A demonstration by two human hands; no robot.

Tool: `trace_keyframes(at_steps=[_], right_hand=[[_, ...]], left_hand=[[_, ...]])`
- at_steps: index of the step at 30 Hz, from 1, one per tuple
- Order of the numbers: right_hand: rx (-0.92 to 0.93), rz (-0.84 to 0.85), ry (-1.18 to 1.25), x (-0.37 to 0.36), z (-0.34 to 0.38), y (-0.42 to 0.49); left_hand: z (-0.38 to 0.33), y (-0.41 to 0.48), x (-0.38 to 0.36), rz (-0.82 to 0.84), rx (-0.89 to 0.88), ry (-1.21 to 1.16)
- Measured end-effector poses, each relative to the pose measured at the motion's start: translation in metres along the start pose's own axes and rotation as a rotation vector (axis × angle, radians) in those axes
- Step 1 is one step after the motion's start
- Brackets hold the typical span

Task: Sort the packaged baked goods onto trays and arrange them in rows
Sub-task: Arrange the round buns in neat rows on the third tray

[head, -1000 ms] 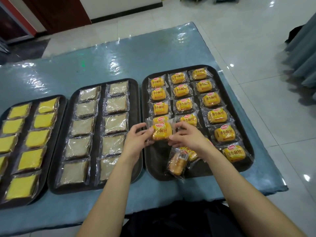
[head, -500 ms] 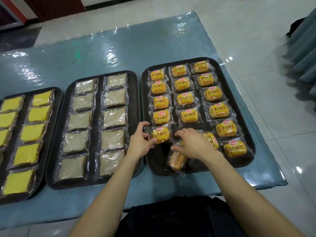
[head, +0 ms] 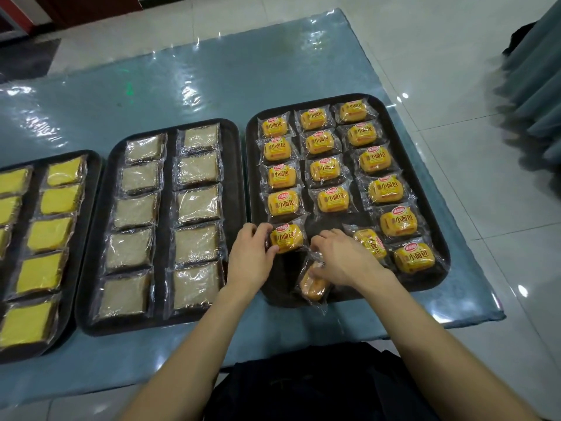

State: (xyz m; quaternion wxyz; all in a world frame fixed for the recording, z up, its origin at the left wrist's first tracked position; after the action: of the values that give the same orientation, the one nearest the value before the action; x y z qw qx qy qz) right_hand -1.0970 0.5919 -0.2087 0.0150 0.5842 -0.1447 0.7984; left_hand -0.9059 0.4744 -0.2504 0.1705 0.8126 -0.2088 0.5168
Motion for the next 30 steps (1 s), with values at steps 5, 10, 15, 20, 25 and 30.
trace_keyframes(at_steps=[5, 10, 15, 20, 25, 30], right_hand=[[0.003, -0.02, -0.017, -0.002, 0.001, -0.003], [-0.004, -0.042, -0.013, -0.003, 0.003, -0.007], [-0.015, -0.064, -0.037, -0.003, 0.005, -0.013], [-0.019, -0.09, -0.05, -0.006, 0.006, -0.024], [-0.078, -0.248, 0.135, 0.005, 0.002, -0.043], [-0.396, -0.449, 0.175, 0.018, -0.023, -0.066]], left_hand=[[-0.011, -0.007, -0.007, -0.056, -0.432, 0.213], [-0.012, -0.002, -0.013, -0.018, -0.441, 0.241], [-0.005, -0.005, -0.025, -0.006, -0.451, 0.302], [-0.006, -0.008, -0.026, 0.018, -0.444, 0.321], [-0.022, -0.021, -0.002, -0.021, -0.366, 0.196], [-0.052, -0.041, 0.01, 0.291, -0.123, 0.003]])
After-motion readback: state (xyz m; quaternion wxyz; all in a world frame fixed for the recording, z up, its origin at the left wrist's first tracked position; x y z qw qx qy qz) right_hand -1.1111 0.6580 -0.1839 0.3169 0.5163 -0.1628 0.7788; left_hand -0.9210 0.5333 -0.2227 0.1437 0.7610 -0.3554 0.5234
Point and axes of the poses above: each hand's wrist, its own y-axis towards the middle knuckle, its own x-axis out of the back of the hand, z = x × y, the point moved 1 cm from there along y, towards the middle knuckle, and after that the axes turned 8 degrees about -z, right-handed, at the moved point
